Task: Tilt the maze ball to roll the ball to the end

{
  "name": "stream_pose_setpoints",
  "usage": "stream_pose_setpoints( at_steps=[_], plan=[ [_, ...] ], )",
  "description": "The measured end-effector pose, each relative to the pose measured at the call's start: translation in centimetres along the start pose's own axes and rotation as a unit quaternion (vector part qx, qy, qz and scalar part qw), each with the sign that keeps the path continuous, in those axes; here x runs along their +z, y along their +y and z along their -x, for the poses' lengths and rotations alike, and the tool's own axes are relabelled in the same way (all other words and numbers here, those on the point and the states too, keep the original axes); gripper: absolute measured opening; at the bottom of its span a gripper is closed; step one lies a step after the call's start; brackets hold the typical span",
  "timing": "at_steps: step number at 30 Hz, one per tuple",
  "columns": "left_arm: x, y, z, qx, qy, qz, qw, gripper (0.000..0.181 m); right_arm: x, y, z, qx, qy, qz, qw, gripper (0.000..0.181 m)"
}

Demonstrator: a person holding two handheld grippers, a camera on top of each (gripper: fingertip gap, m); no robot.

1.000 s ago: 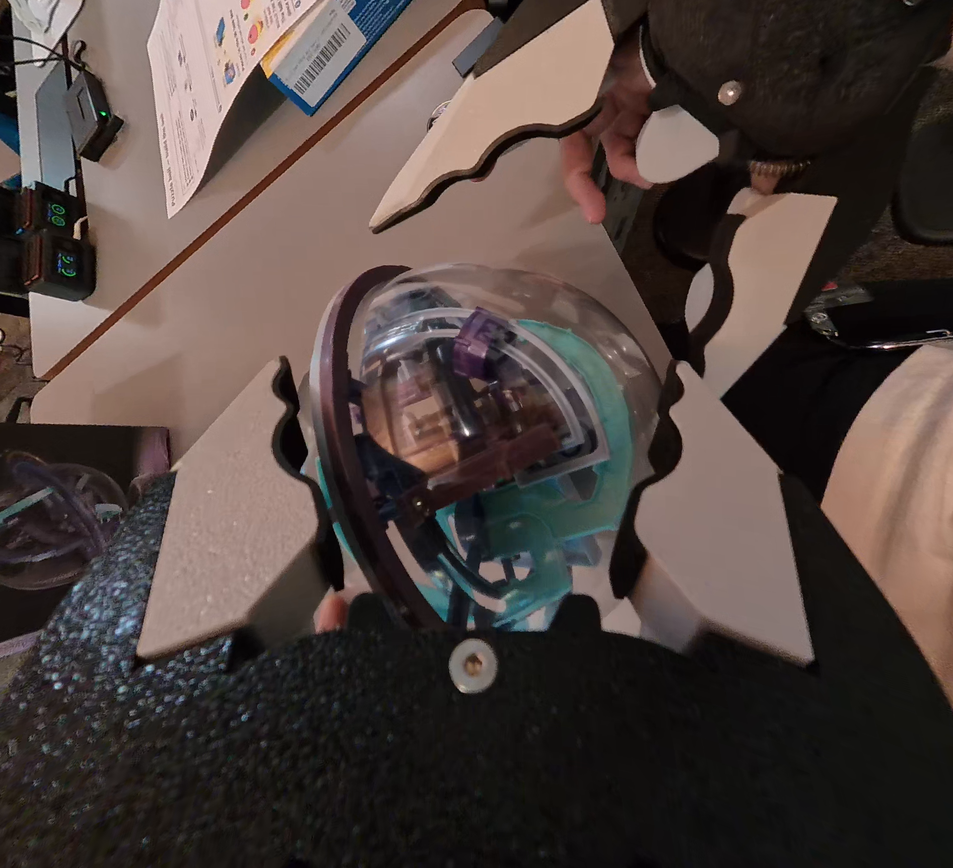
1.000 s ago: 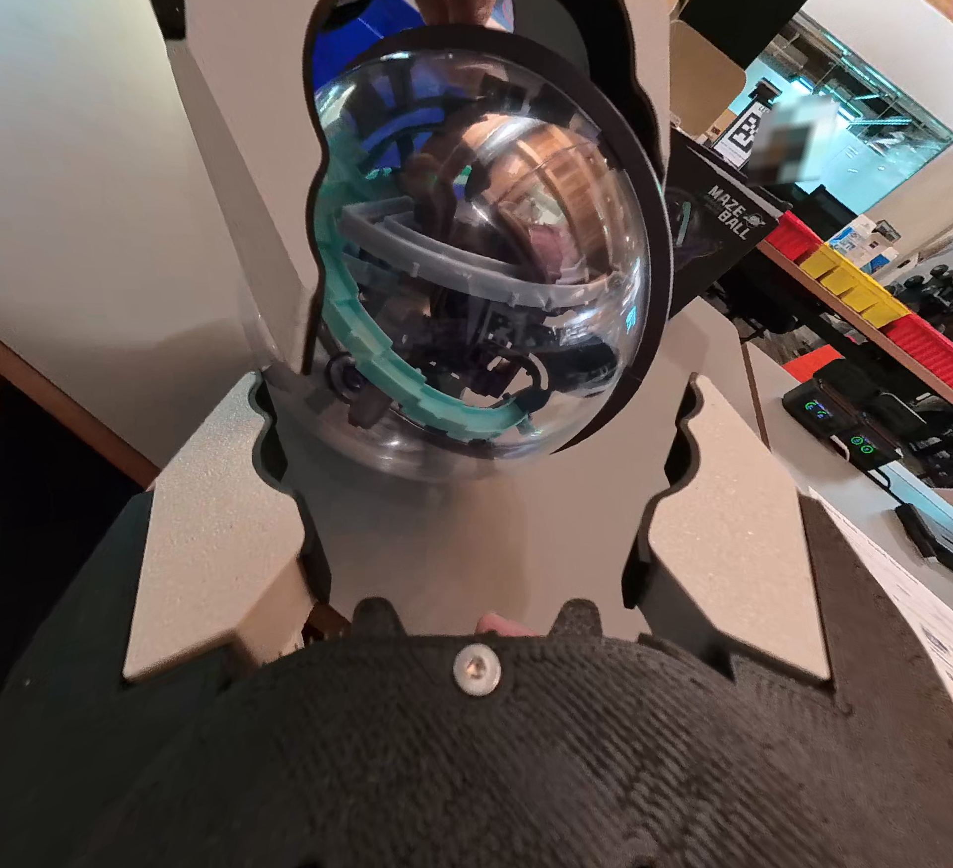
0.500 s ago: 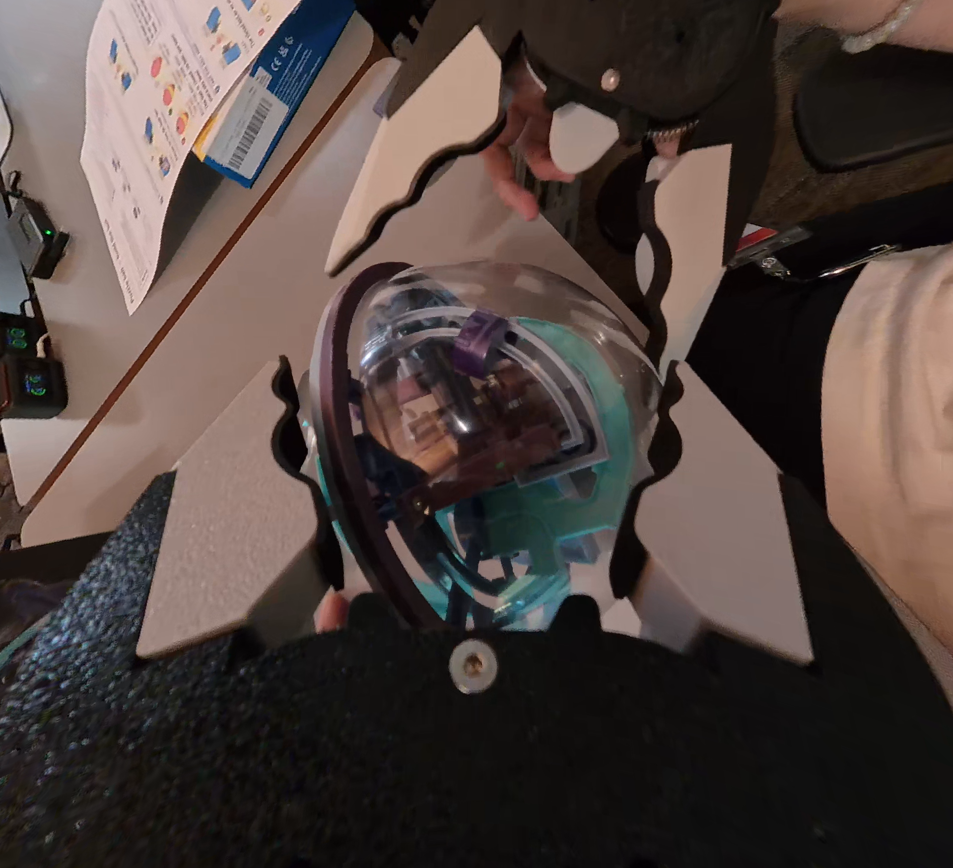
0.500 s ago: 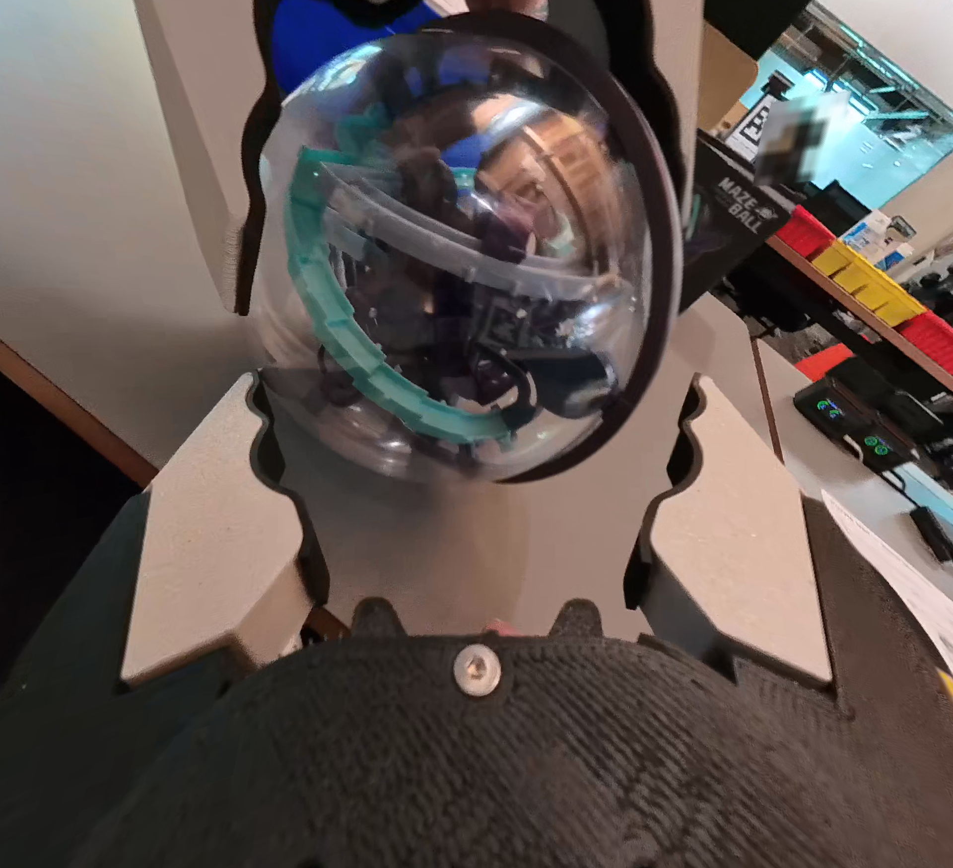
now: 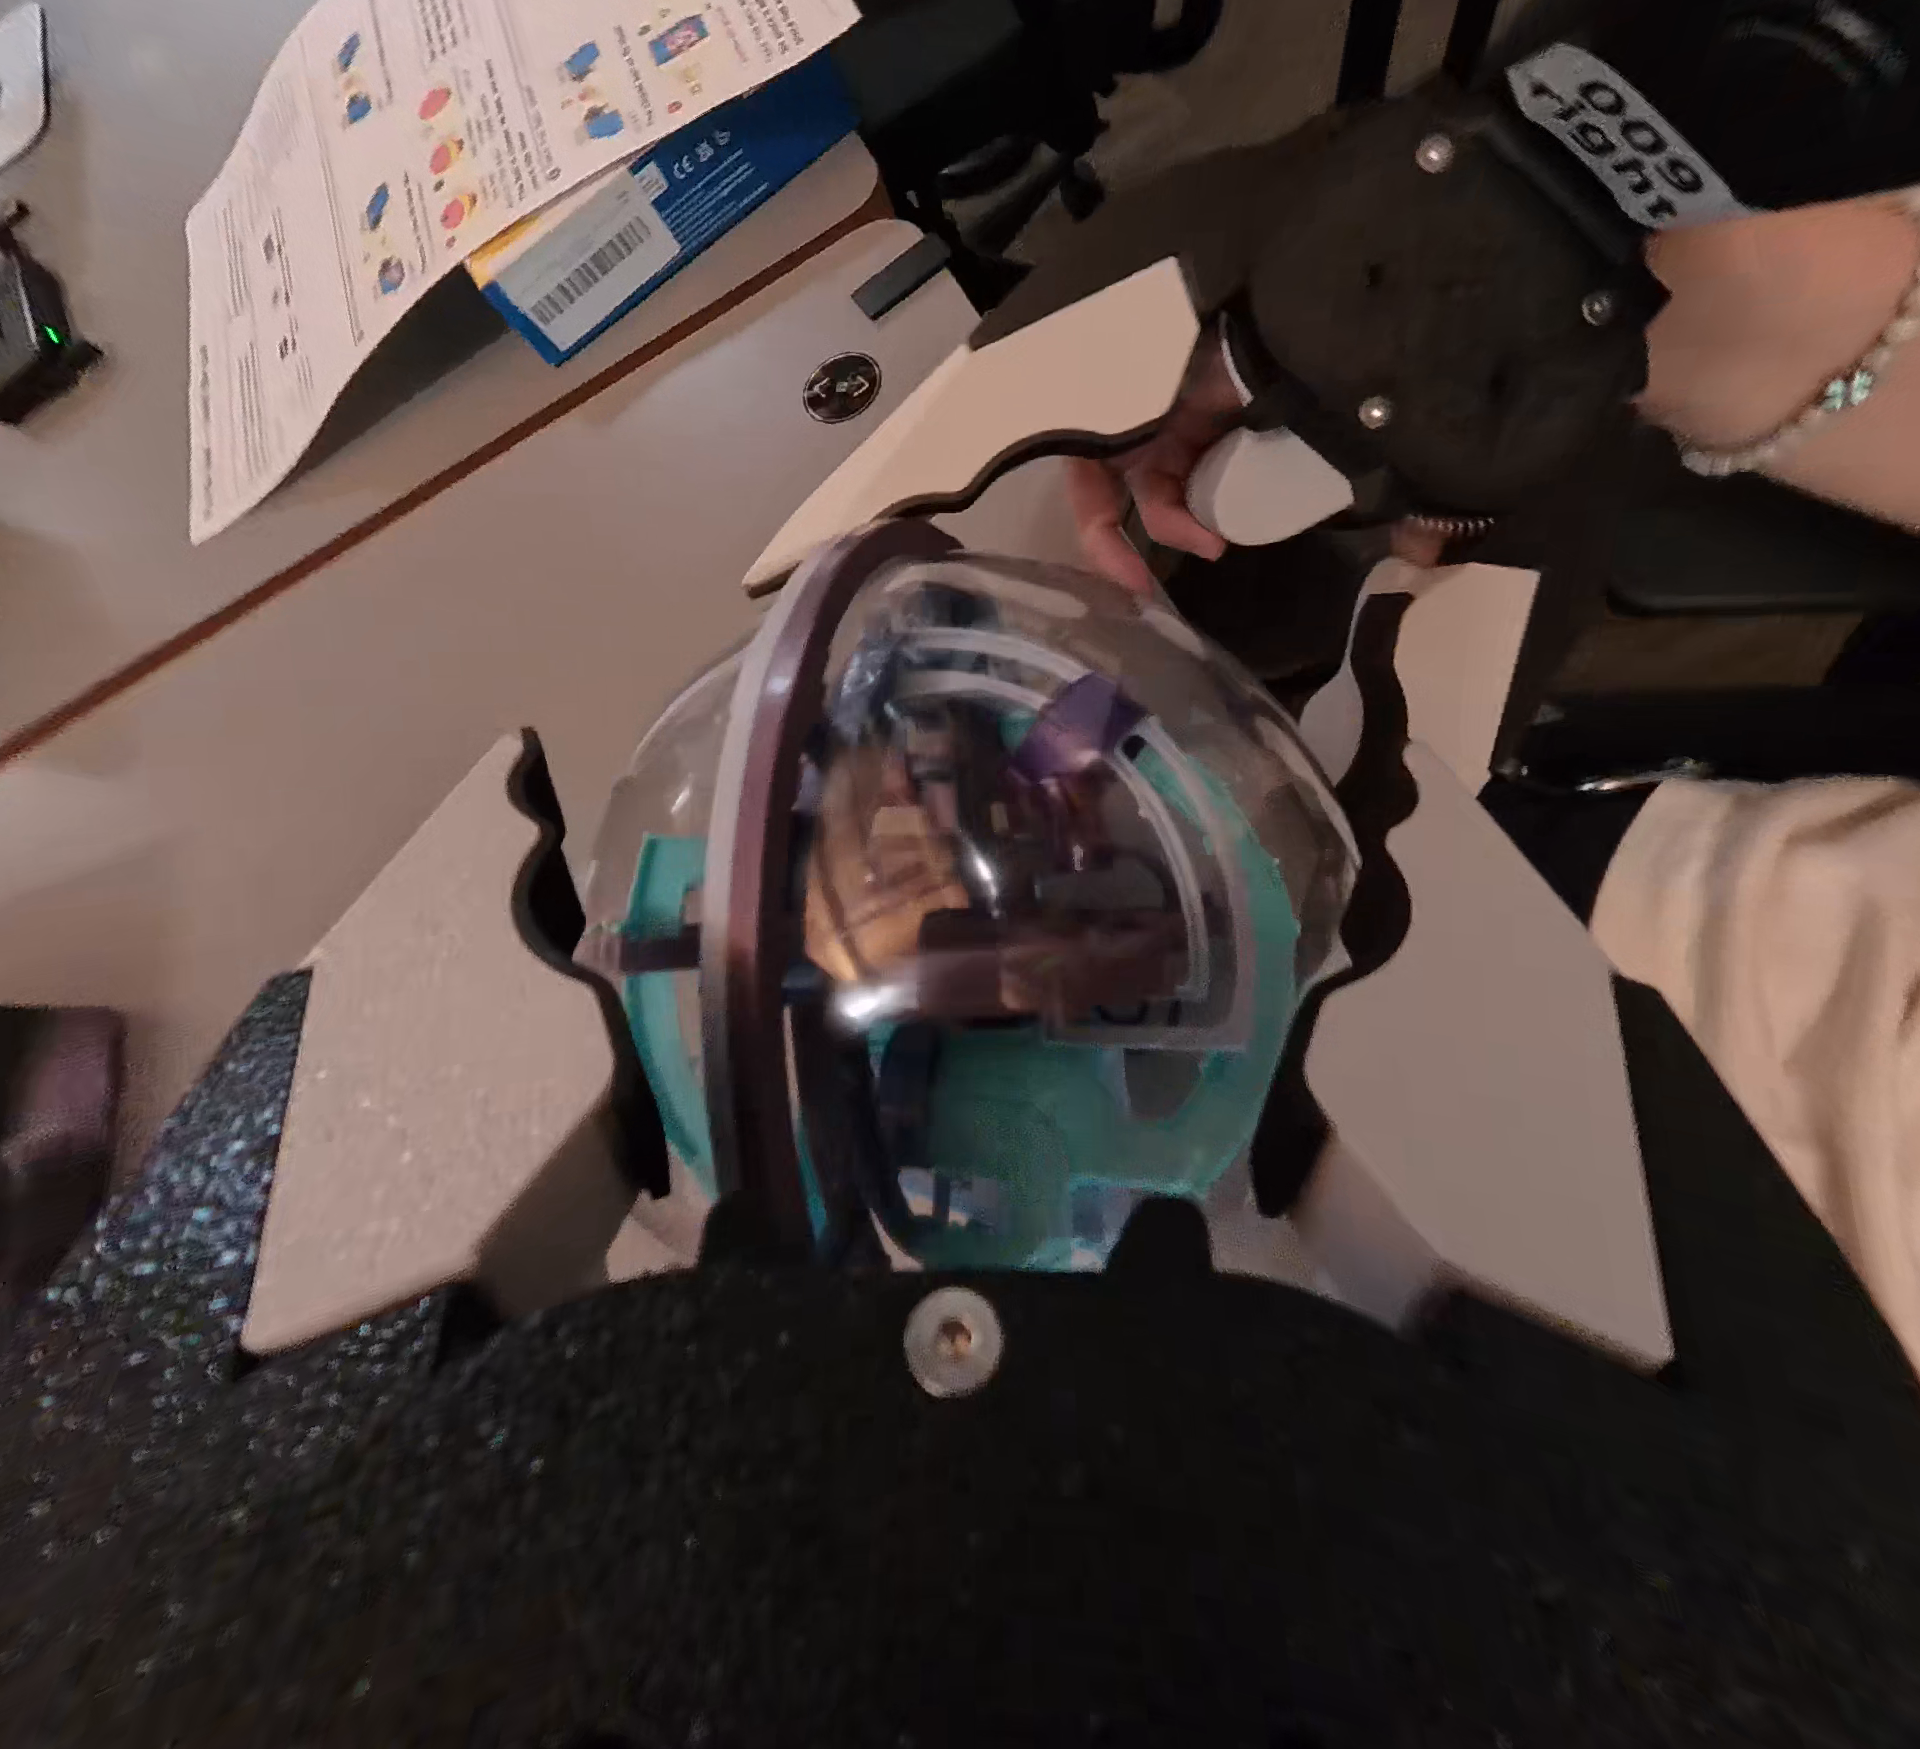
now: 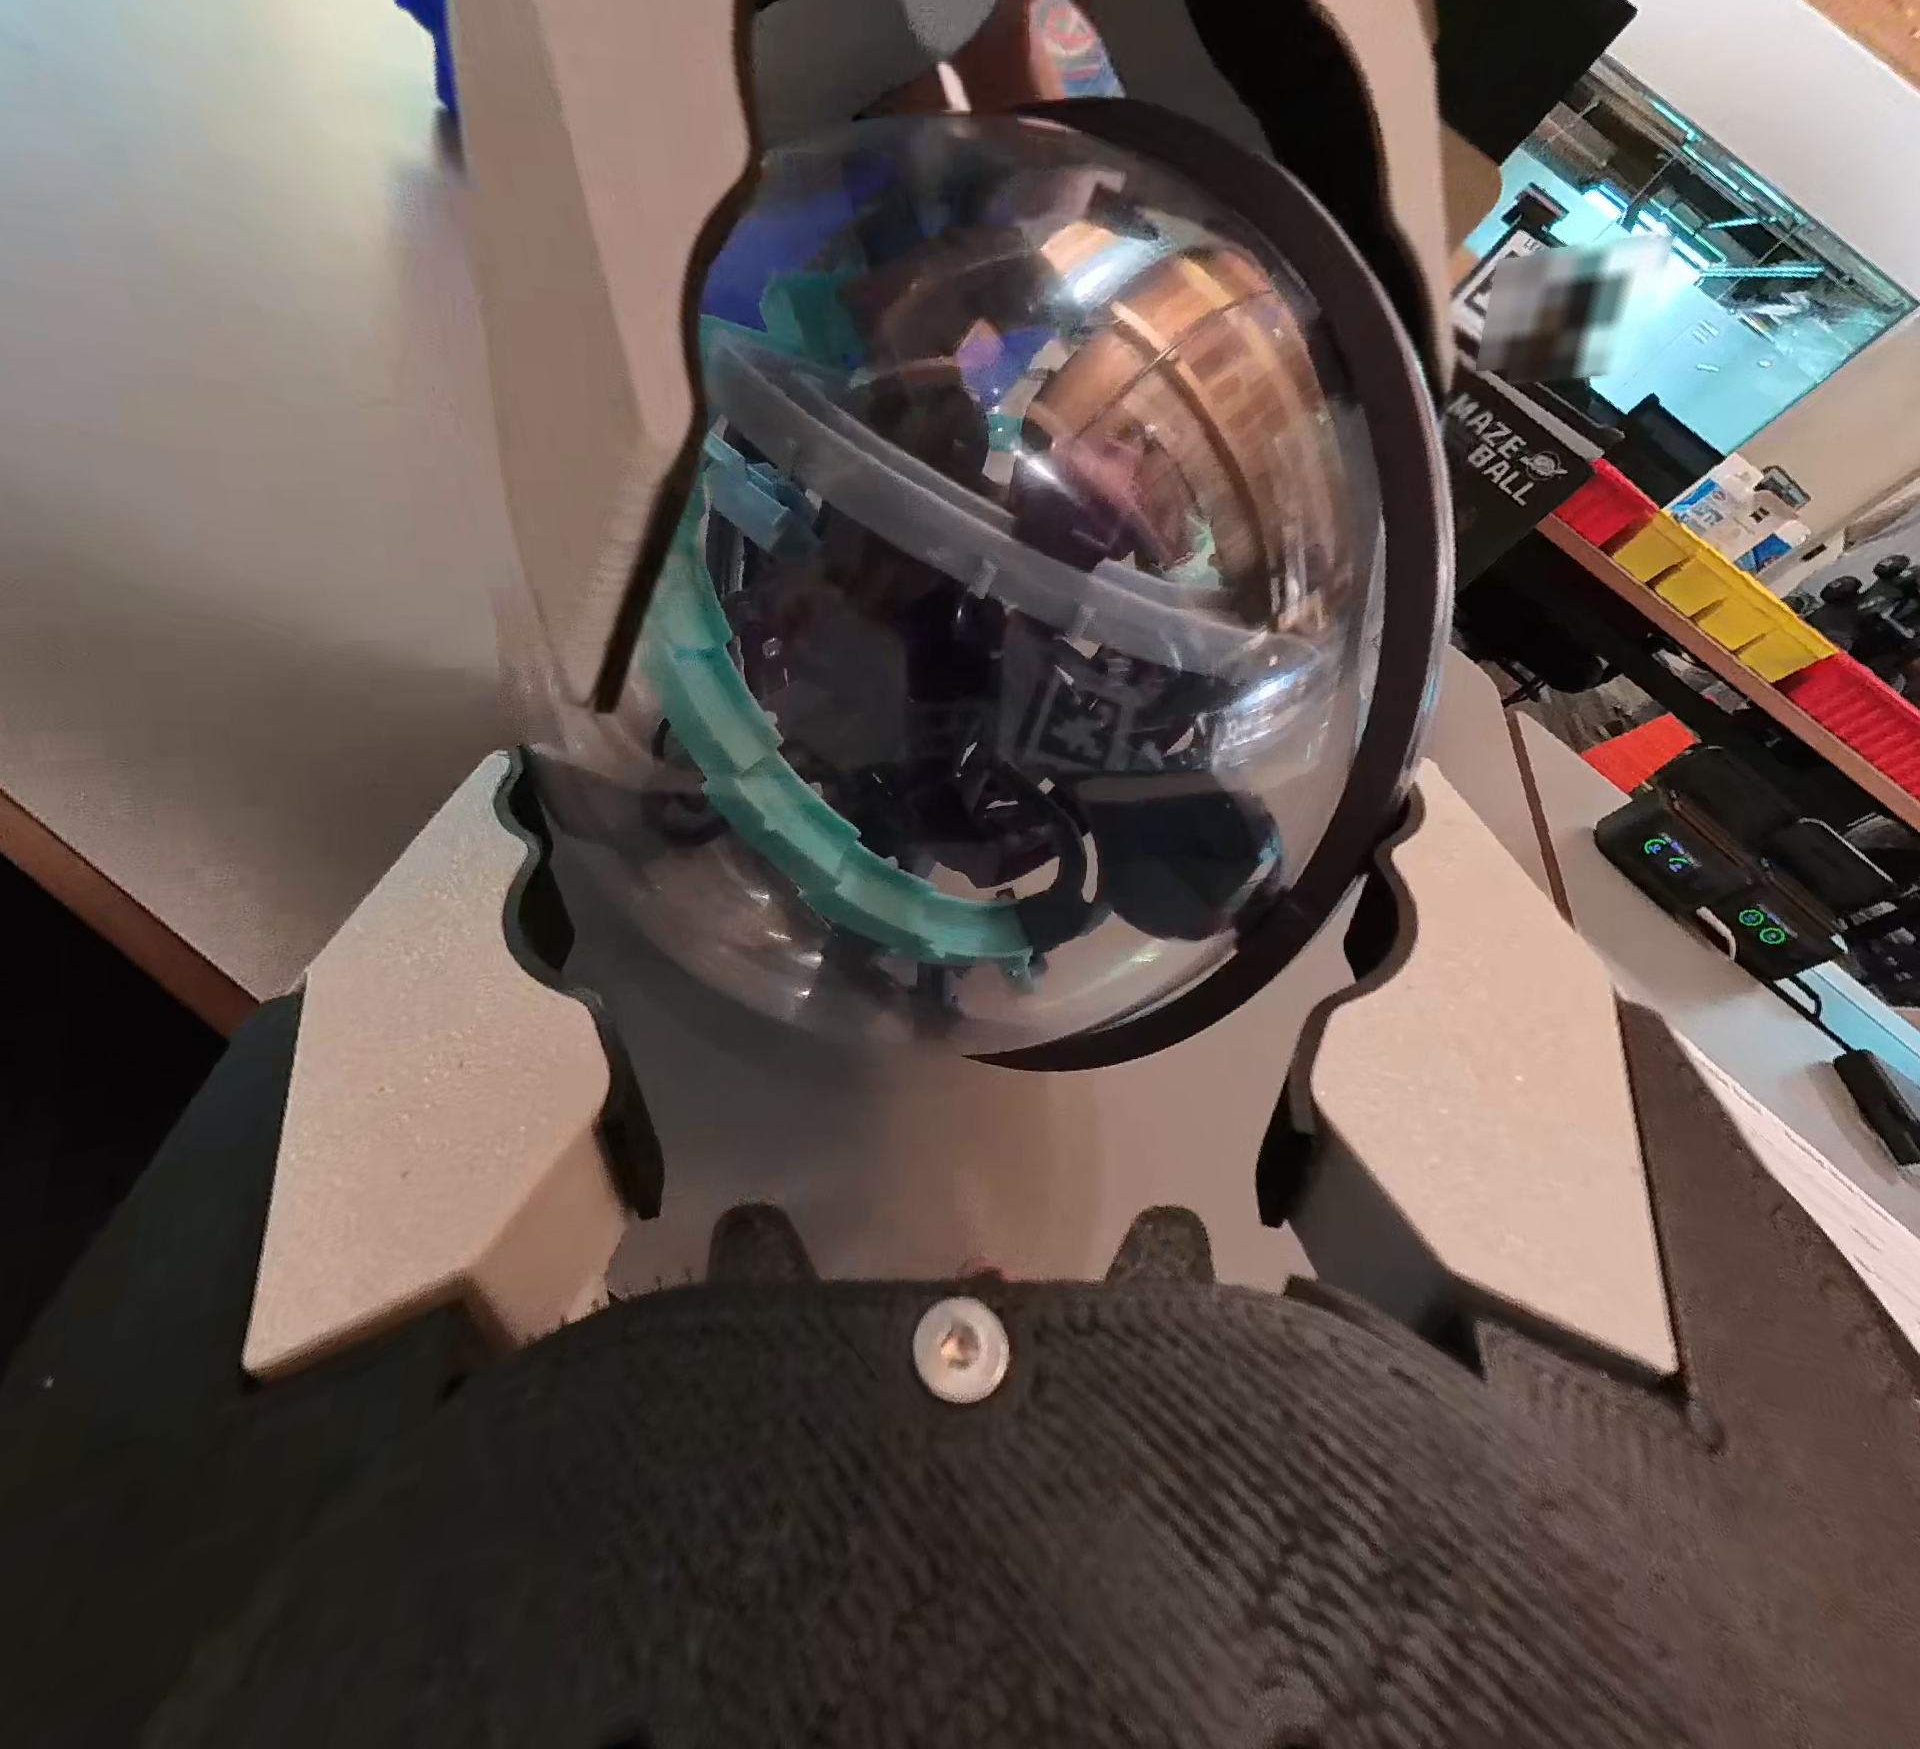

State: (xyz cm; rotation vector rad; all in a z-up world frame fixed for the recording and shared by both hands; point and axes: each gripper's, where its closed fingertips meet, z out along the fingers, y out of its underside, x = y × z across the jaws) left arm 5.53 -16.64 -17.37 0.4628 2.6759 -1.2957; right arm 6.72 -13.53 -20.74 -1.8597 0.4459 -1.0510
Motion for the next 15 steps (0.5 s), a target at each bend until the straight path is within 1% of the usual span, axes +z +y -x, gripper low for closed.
stream_pose_setpoints(
  at_steps=[2,4,6,10,15],
  plan=[
    [-0.1,0.2,0.4,-0.038,0.003,-0.002,0.999,0.141,0.1,0.2,-0.1,0.004,0.002,0.002,1.0,0.152],
    [-0.1,0.3,0.6,-0.056,0.007,-0.004,0.998,0.14,0.0,0.8,-0.3,0.009,0.006,0.011,1.0,0.154],
    [-0.1,0.0,0.7,-0.059,0.004,-0.01,0.998,0.136,-0.1,1.2,-0.5,0.013,0.008,0.015,1.0,0.154],
    [0.3,-0.2,0.8,-0.06,0.001,0.007,0.998,0.136,-0.3,1.6,-0.7,0.019,0.008,0.014,1.0,0.154],
    [0.4,-0.2,0.9,-0.064,0.006,0.011,0.998,0.136,-0.2,1.8,-0.8,0.021,0.011,0.017,1.0,0.155]
  ],
)
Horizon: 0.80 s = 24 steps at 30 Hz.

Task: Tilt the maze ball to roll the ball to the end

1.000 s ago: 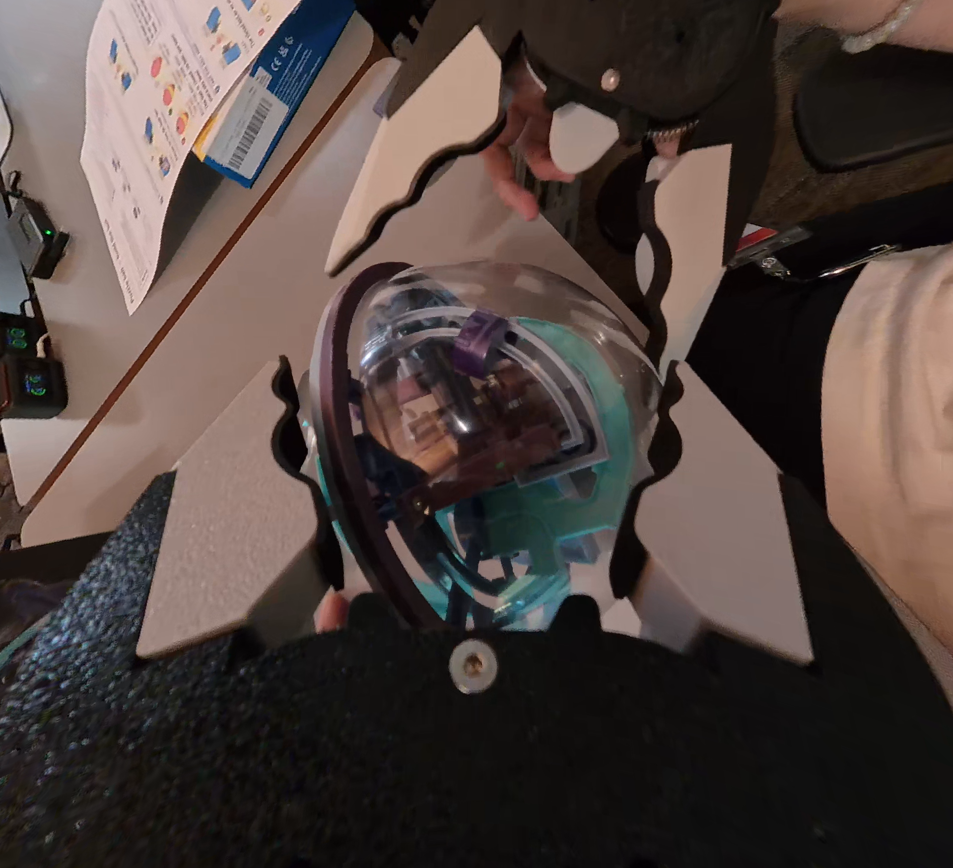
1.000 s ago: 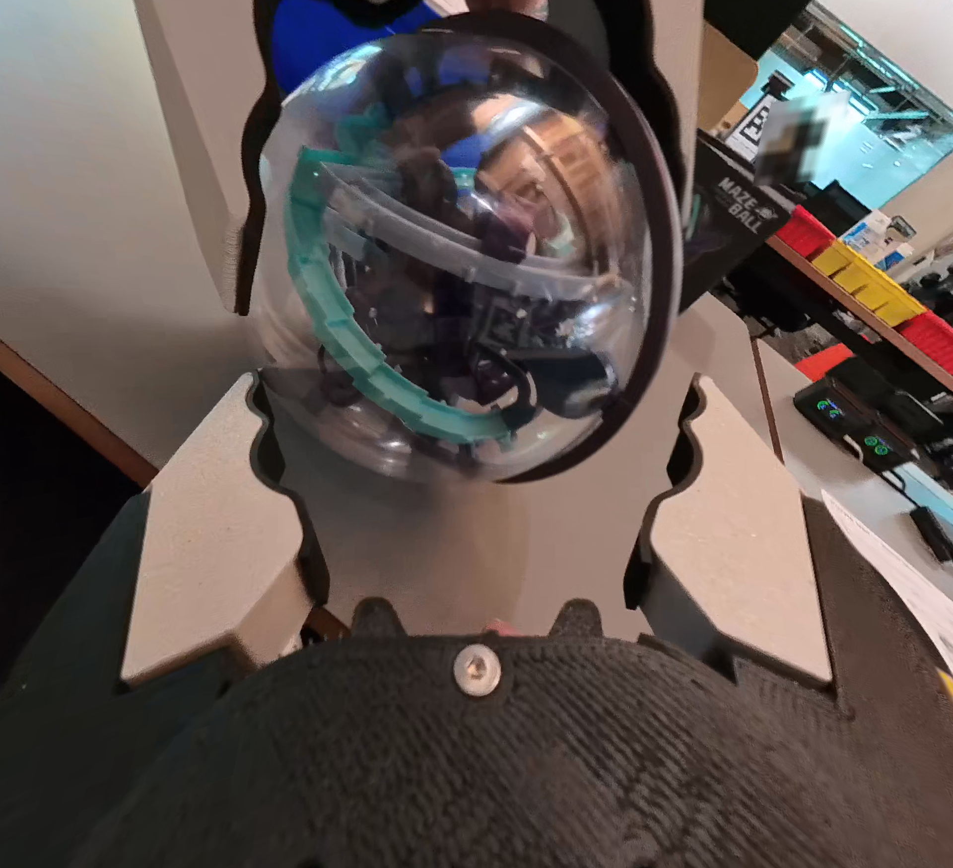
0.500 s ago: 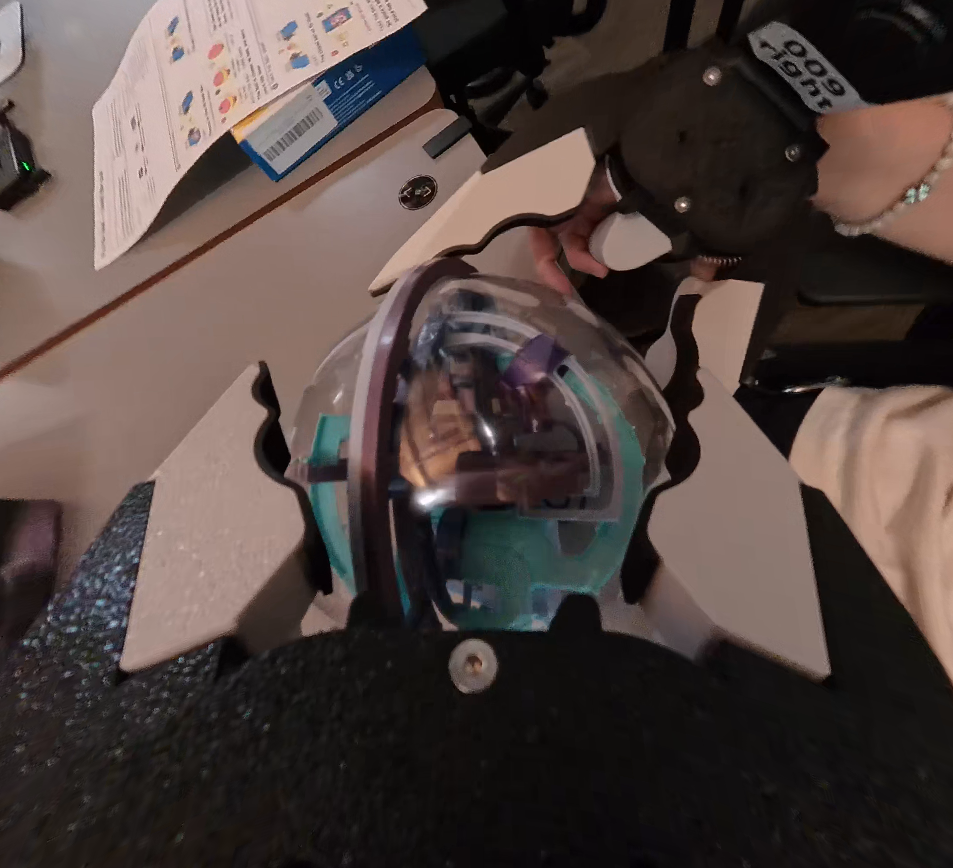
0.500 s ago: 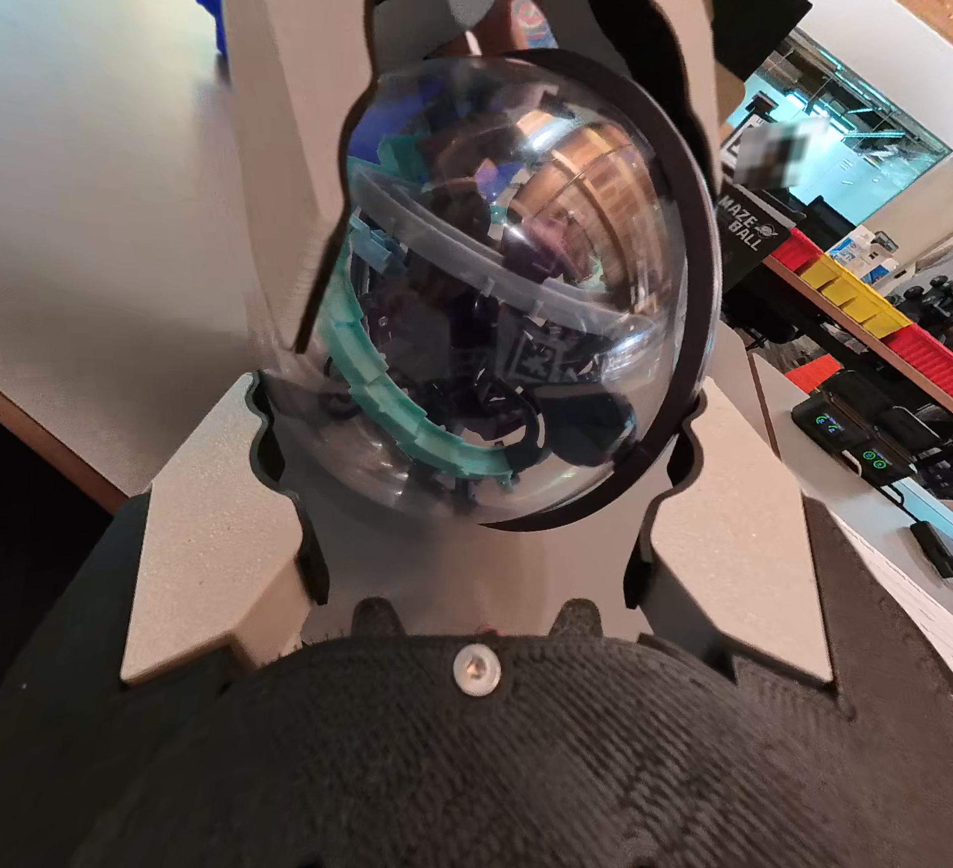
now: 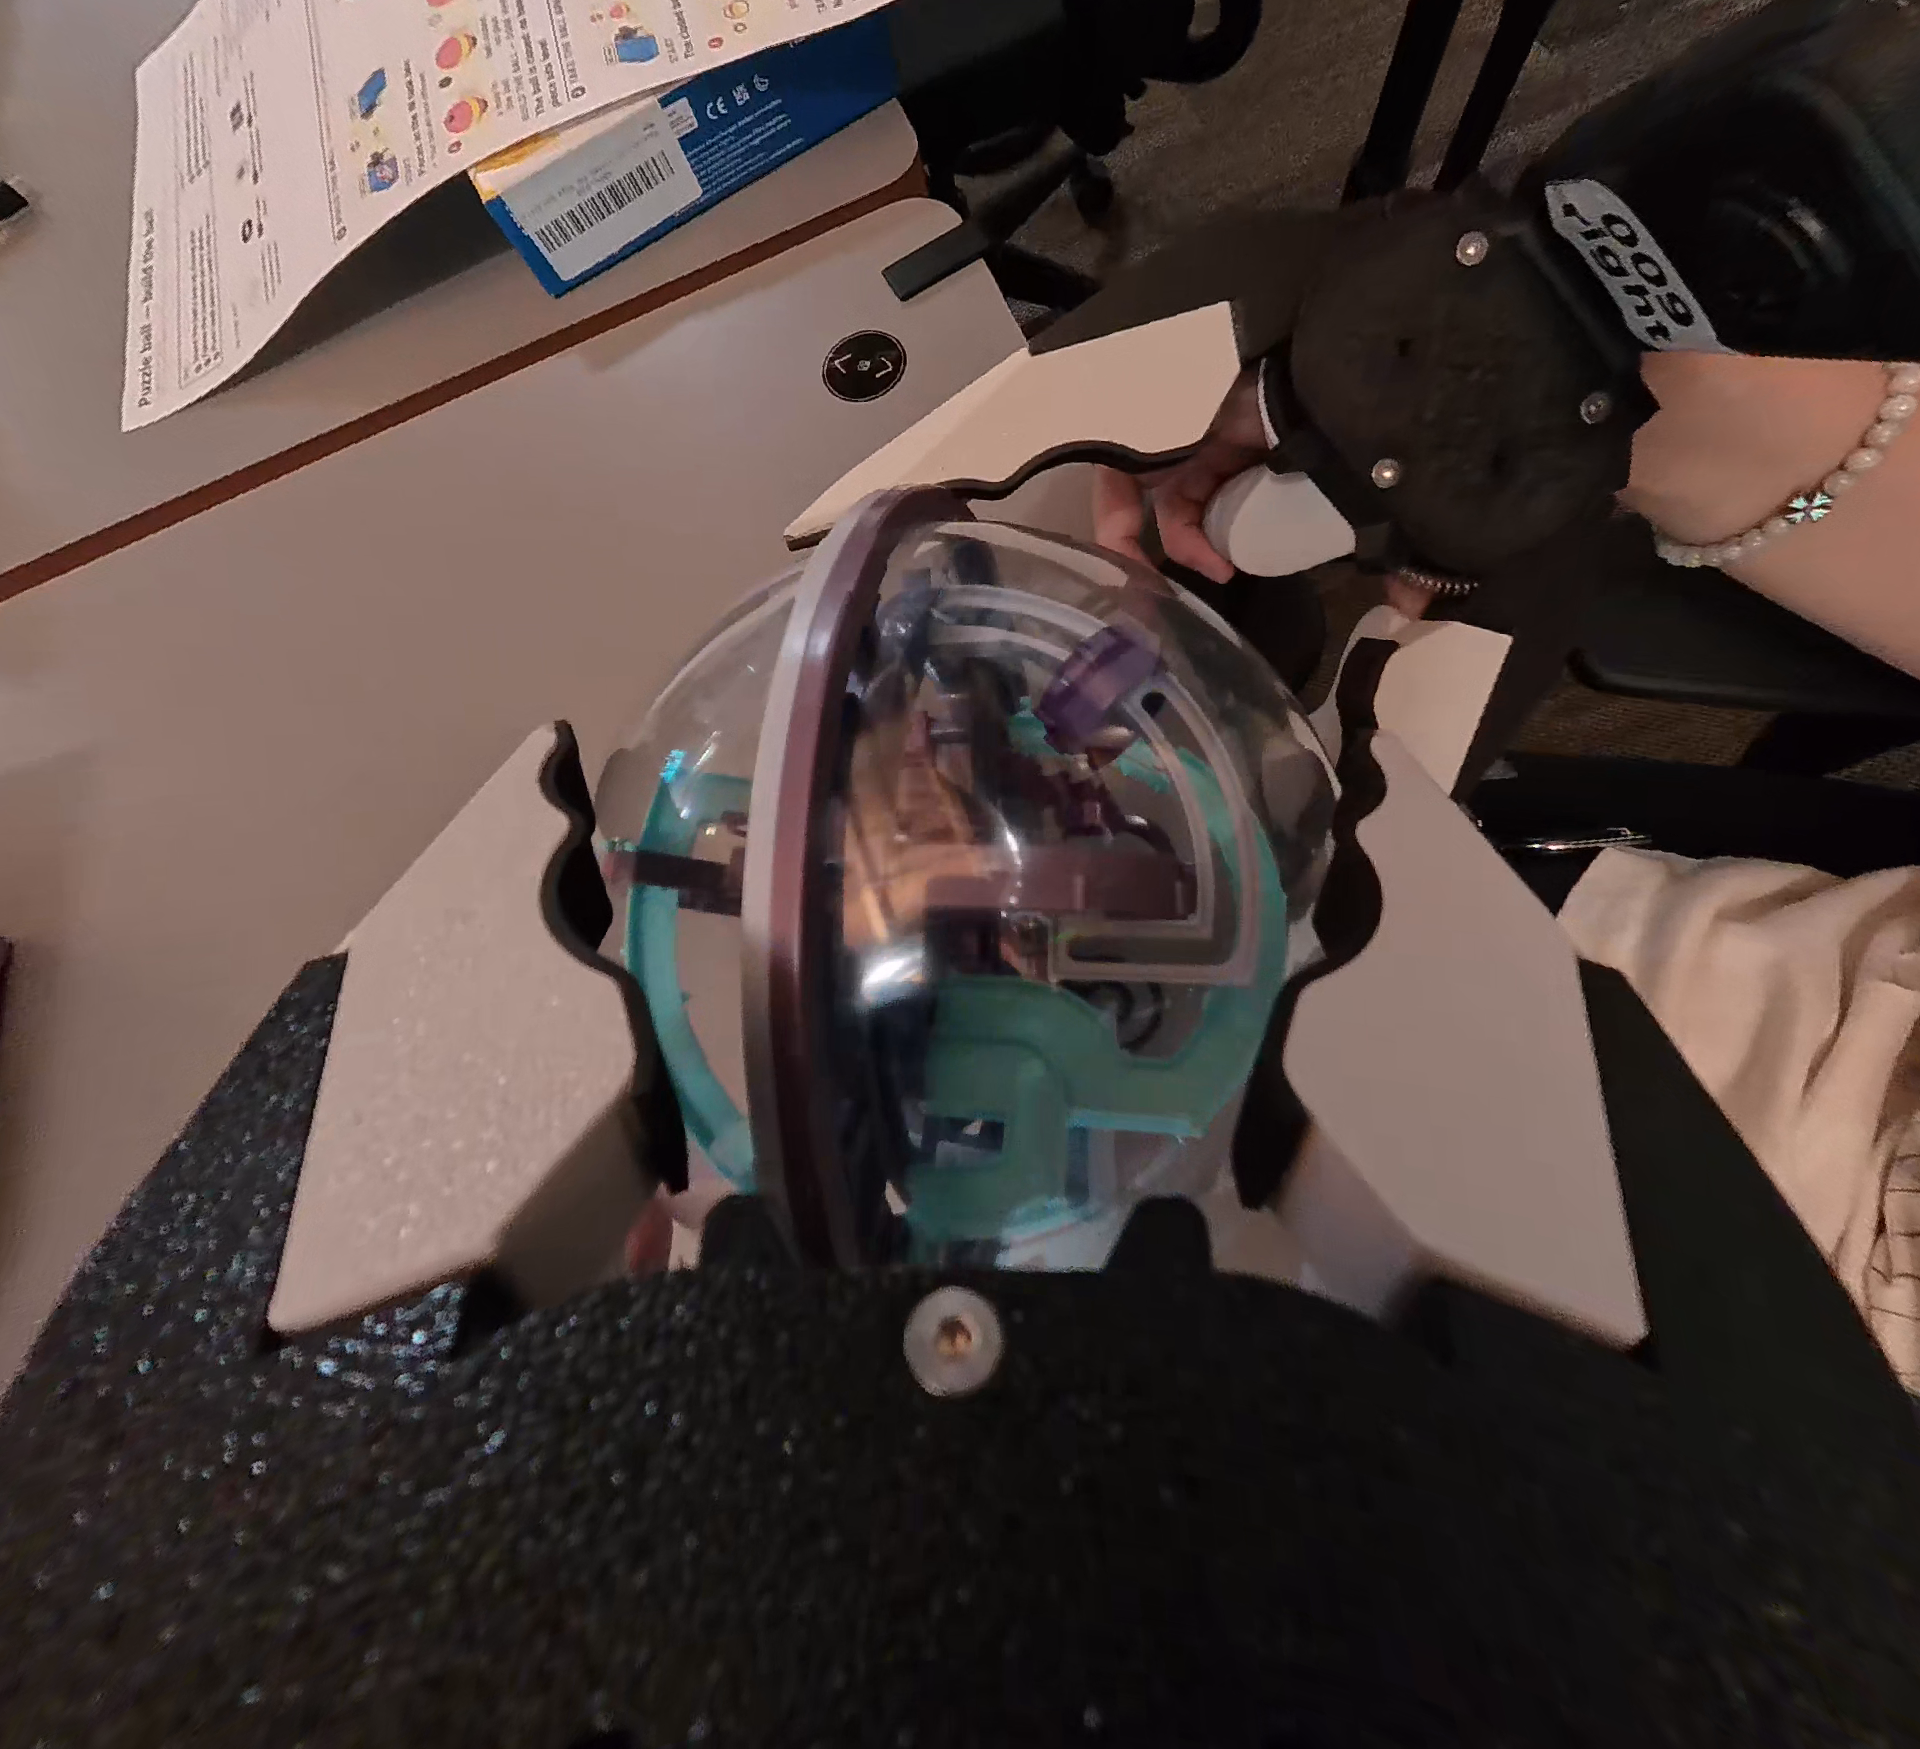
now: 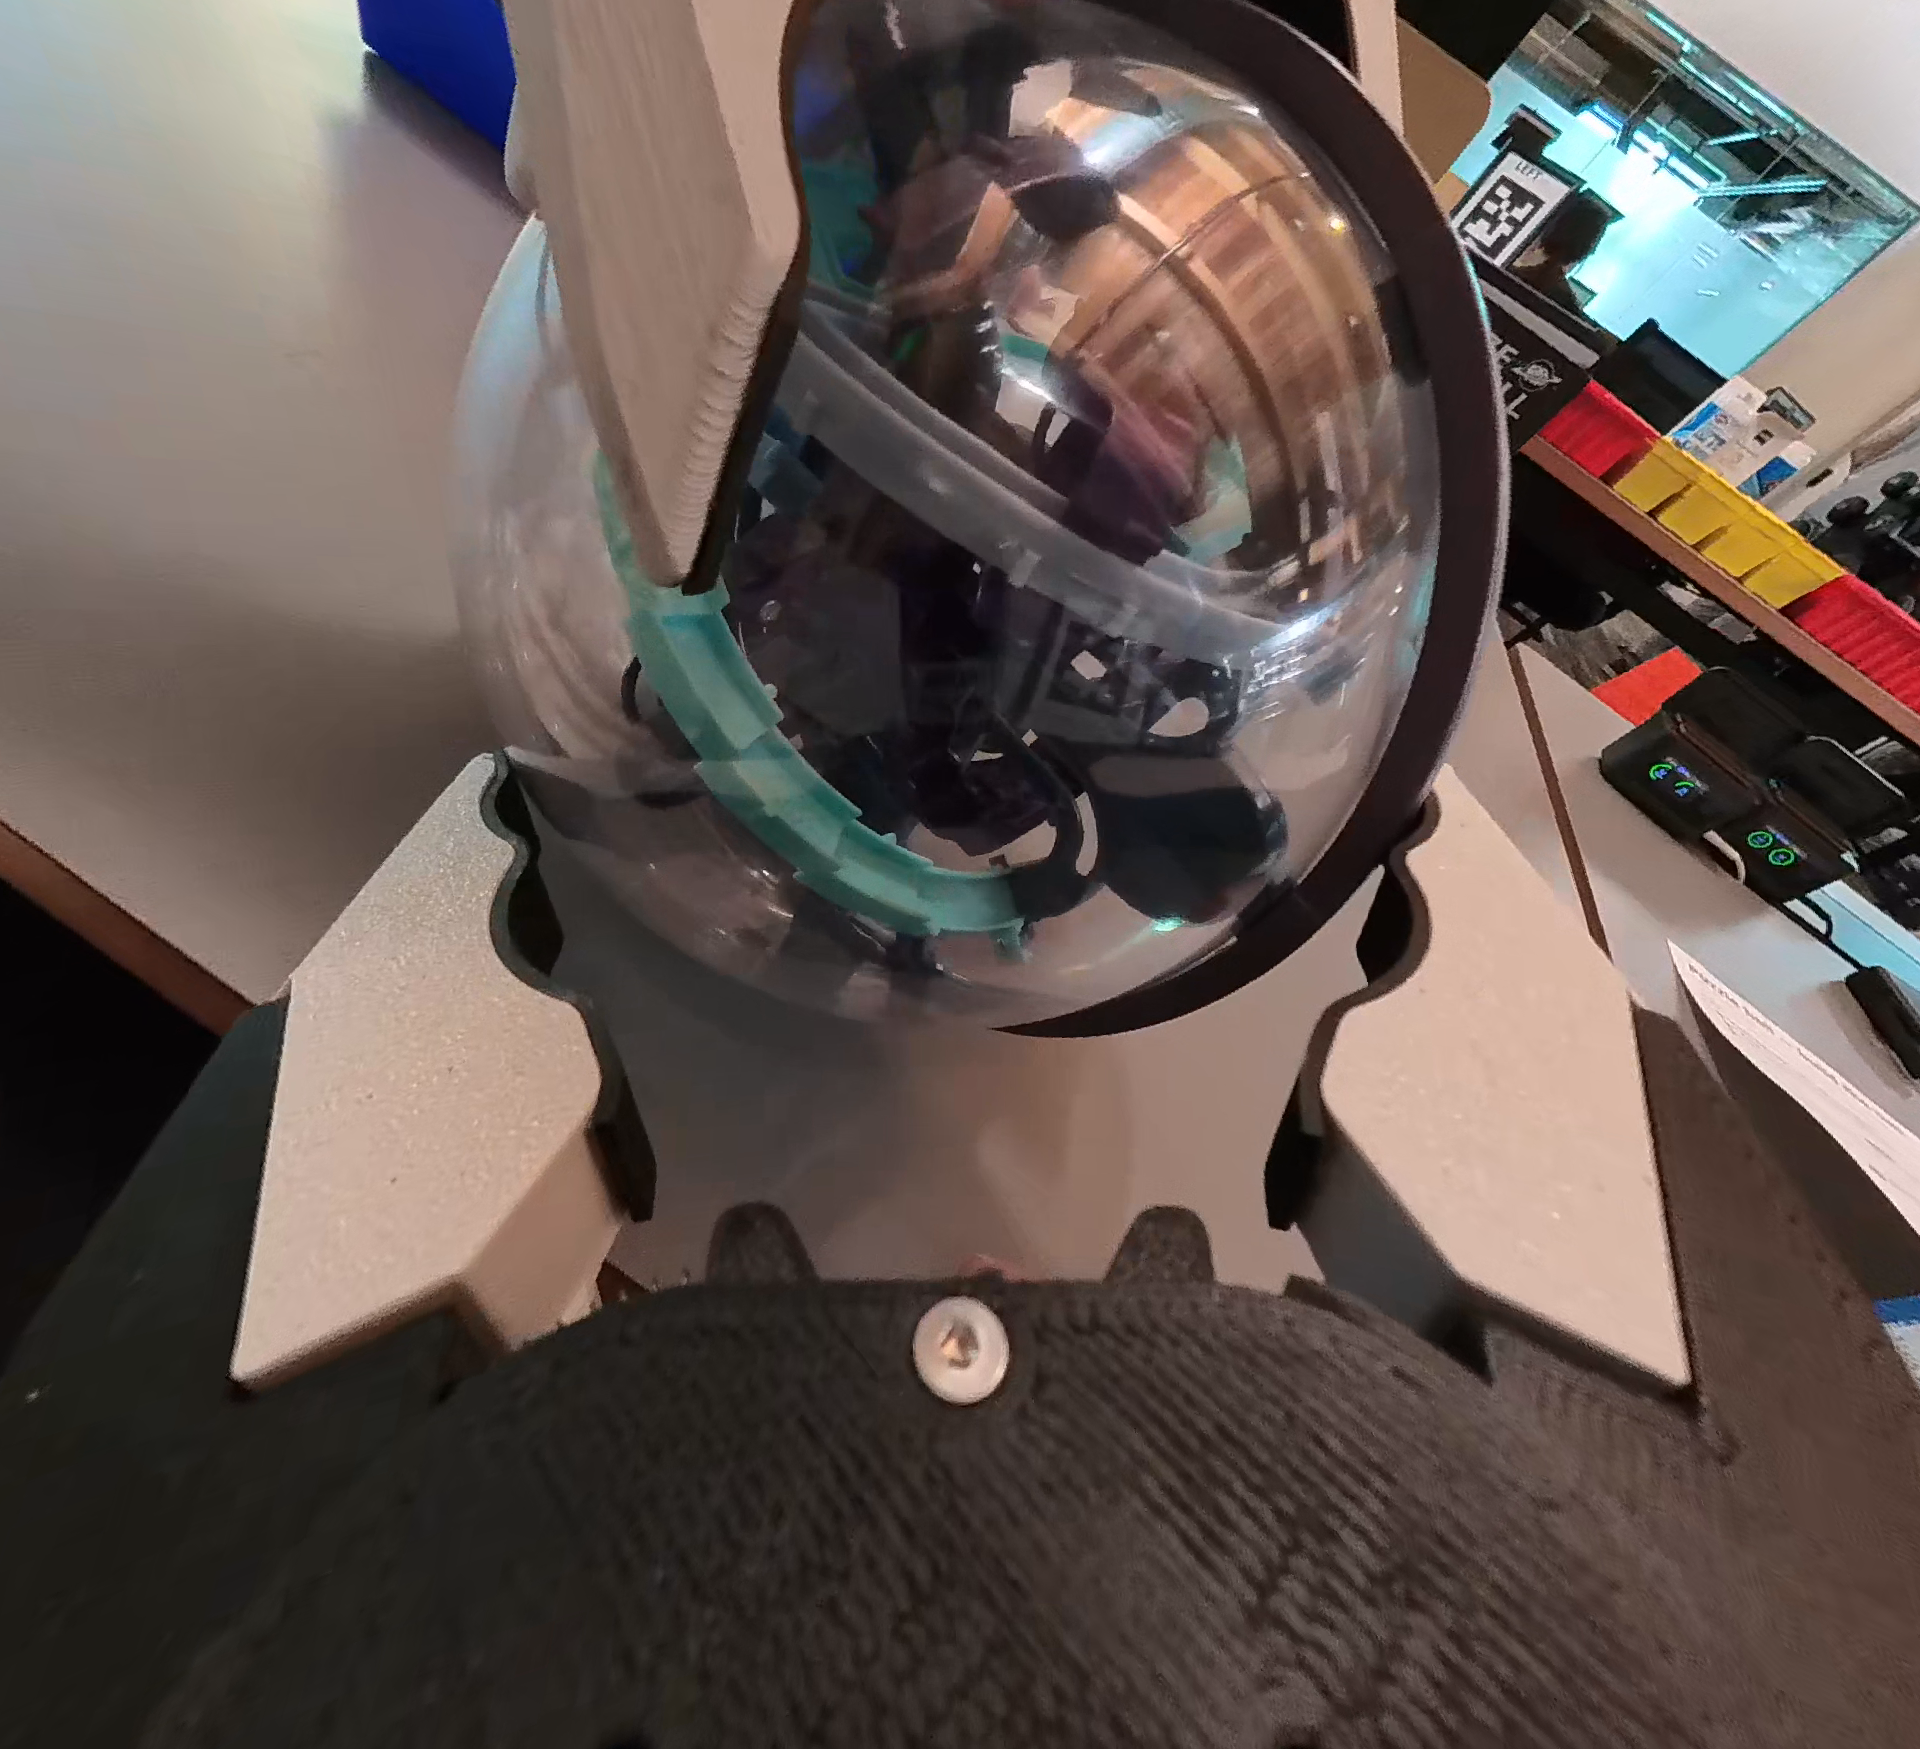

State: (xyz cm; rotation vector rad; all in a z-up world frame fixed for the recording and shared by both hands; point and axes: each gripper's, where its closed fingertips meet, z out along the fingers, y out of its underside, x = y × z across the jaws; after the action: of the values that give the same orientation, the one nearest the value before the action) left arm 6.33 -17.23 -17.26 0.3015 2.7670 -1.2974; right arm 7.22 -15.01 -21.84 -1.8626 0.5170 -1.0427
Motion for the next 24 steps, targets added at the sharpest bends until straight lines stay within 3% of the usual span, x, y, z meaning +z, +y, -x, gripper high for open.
stream_pose_setpoints(
  at_steps=[15,24],
  plan=[
    [-0.5,0.2,-0.4,0.006,-0.026,-0.018,0.999,0.136,0.4,0.5,0.4,-0.015,-0.001,0.007,1.0,0.158],
    [-2.6,1.9,0.6,-0.103,-0.023,-0.055,0.993,0.137,1.9,-0.9,2.1,0.02,-0.059,-0.024,0.998,0.158]
  ],
)
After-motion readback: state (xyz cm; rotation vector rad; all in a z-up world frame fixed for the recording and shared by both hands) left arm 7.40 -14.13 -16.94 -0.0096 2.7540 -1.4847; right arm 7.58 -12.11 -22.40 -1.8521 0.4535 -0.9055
